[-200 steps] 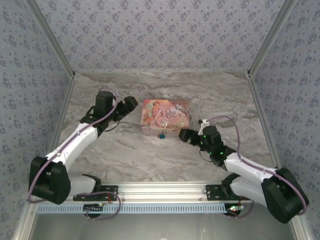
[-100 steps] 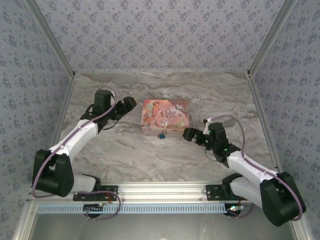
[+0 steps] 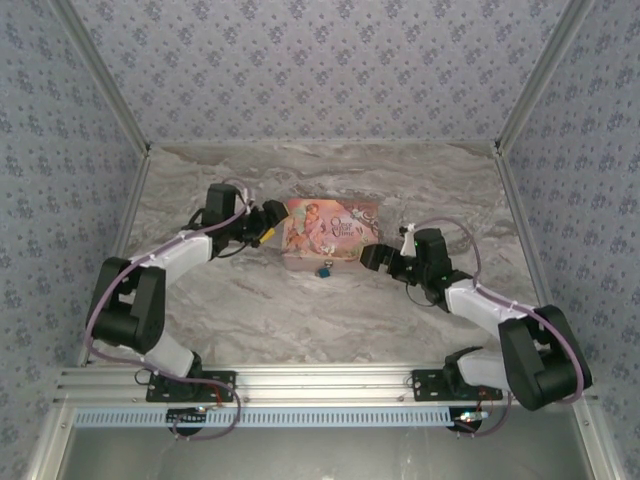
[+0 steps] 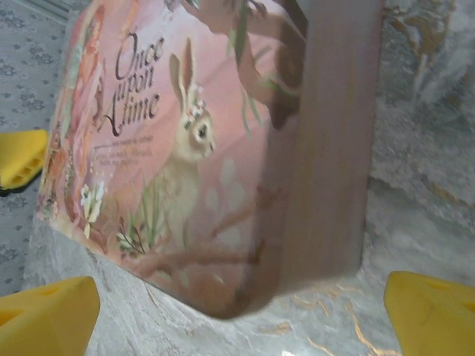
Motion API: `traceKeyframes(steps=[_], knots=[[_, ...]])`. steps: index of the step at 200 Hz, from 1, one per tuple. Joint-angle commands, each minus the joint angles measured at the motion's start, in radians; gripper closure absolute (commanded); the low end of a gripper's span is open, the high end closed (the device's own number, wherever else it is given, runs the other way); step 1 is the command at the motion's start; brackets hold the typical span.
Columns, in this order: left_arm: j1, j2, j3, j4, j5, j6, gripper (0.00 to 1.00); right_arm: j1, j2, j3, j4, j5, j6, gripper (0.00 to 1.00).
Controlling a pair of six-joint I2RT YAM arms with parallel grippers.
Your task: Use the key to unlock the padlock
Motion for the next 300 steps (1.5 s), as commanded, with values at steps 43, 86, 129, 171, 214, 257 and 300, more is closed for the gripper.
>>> traceKeyframes(steps=[43, 86, 129, 171, 214, 257, 300], knots=[[-0.04, 0.102, -0.004, 0.09, 0.069, -0.046, 0.2, -0.02, 0.158, 0.142, 0.022, -0.078, -0.025, 0.03], [-0.088, 0.088, -0.05, 0.121, 0.042, -0.077, 0.21, -0.012, 0.232, 0.231, -0.033, -0.116, -0.108, 0.1], [-0.138, 0.009, -0.119, 0.108, -0.05, -0.095, 0.21, 0.004, 0.296, 0.307, -0.052, -0.14, -0.134, 0.1], [-0.151, -0.098, -0.17, 0.045, -0.097, -0.082, 0.21, 0.042, 0.399, 0.403, -0.047, -0.172, -0.139, 0.1], [-0.19, -0.169, -0.239, 0.034, -0.122, -0.105, 0.21, 0.074, 0.493, 0.481, -0.004, -0.183, -0.111, 0.1], [-0.19, -0.233, -0.255, -0.047, -0.201, -0.073, 0.21, 0.067, 0.51, 0.498, 0.008, -0.158, -0.104, 0.08], [-0.184, -0.269, -0.216, -0.139, -0.256, -0.042, 0.2, 0.034, 0.488, 0.494, -0.031, -0.126, -0.106, 0.05]])
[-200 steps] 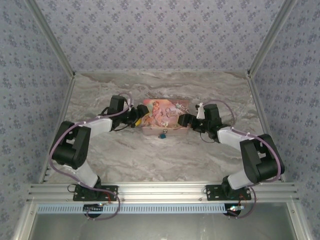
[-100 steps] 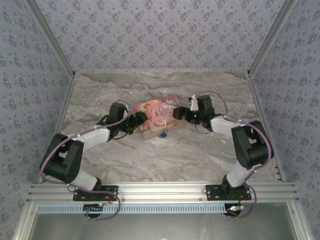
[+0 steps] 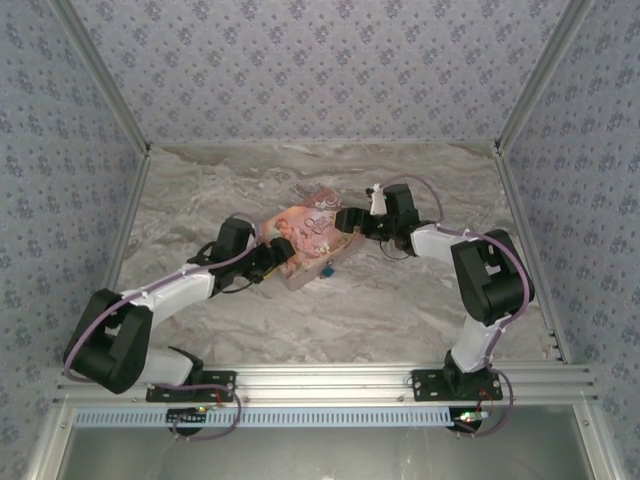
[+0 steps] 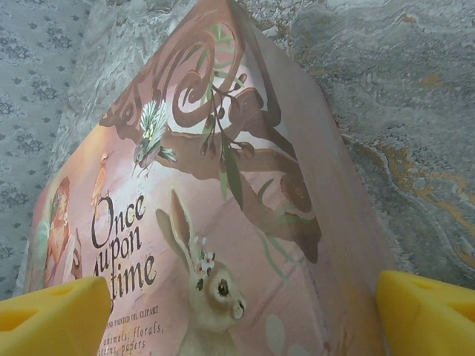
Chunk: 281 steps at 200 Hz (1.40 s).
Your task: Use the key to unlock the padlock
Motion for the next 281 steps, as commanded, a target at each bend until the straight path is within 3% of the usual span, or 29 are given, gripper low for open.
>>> traceKeyframes(steps=[1, 13, 78, 141, 192, 232, 281], knots=[[-0.006, -0.036, 0.042, -0.077, -0.037, 0.032, 0.2, -0.005, -0.013, 0.017, -0.039, -0.042, 0.018, 0.04], [-0.001, -0.057, 0.047, -0.109, -0.06, 0.04, 0.2, -0.02, -0.029, 0.008, -0.05, -0.025, 0.013, 0.0], [0.023, -0.23, 0.097, -0.355, -0.254, 0.18, 0.19, -0.094, -0.202, -0.108, -0.103, 0.067, -0.036, 0.0], [0.049, -0.195, 0.278, -0.408, -0.262, 0.321, 0.18, -0.123, -0.446, -0.341, -0.039, 0.144, -0.003, 0.0], [0.051, -0.086, 0.442, -0.334, -0.157, 0.31, 0.18, -0.095, -0.613, -0.499, 0.048, 0.161, 0.07, 0.0], [0.022, -0.006, 0.417, -0.105, -0.036, 0.203, 0.19, -0.027, -0.726, -0.592, 0.082, 0.215, 0.056, 0.0], [-0.026, 0.163, 0.575, -0.1, 0.055, 0.199, 0.19, 0.026, -0.723, -0.627, 0.173, 0.198, 0.064, 0.0]])
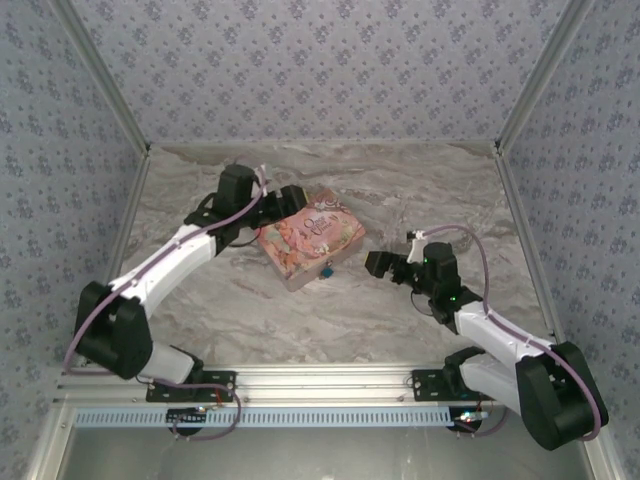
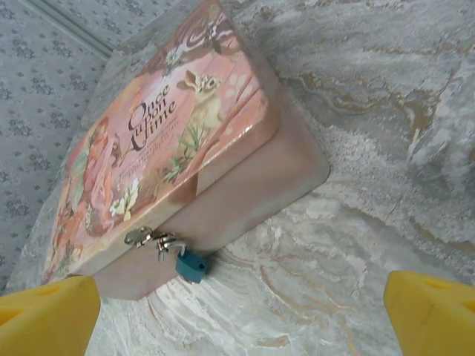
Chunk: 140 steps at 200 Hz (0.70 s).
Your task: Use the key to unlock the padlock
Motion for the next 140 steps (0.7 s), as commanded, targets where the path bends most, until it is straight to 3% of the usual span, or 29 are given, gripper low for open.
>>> traceKeyframes(steps=[1, 69, 140], knots=[[-0.017, 0.046, 0.087, 0.053, 0.073, -0.014, 0.2, 0.025, 0.007, 0.007, 0.068, 0.012, 0.007, 0.0], [-0.026, 0.106, 0.003, 0.12, 0.11, -0.041, 0.19, 0.102, 0.048, -0.013, 0.169, 0.016, 0.003, 0.0], [-0.035, 0.158, -0.036, 0.182, 0.152, -0.073, 0.19, 0.194, 0.271, 0.045, 0.36, -0.046, 0.007, 0.05]])
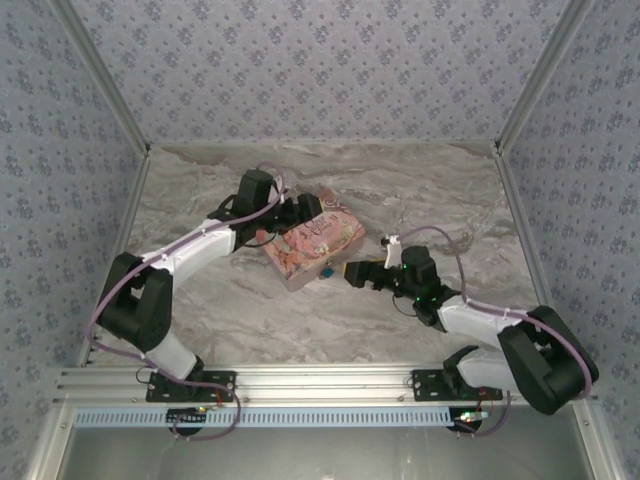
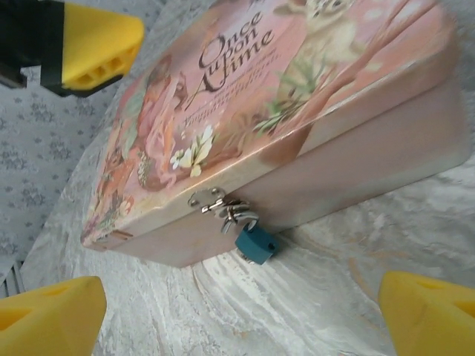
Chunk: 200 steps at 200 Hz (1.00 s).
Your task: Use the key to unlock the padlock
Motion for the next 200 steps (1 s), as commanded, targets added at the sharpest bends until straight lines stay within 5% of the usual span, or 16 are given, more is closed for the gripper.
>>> traceKeyframes(steps=[1, 58, 200], knots=[[-0.011, 0.015, -0.007, 0.058, 0.035, -0.016, 0.19, 0.021, 0.061, 0.035, 0.121, -0.022, 0.008, 0.05], [-0.013, 0.036, -0.027, 0.043, 0.027, -0.007, 0.19, 0.024, 0.26, 0.064, 0.347, -0.098, 0.027, 0.08], [-0.013, 0.078, -0.045, 0.035, 0.015, -0.004, 0.19, 0.048, 0.475, 0.139, 0.452, -0.137, 0.057, 0.21]])
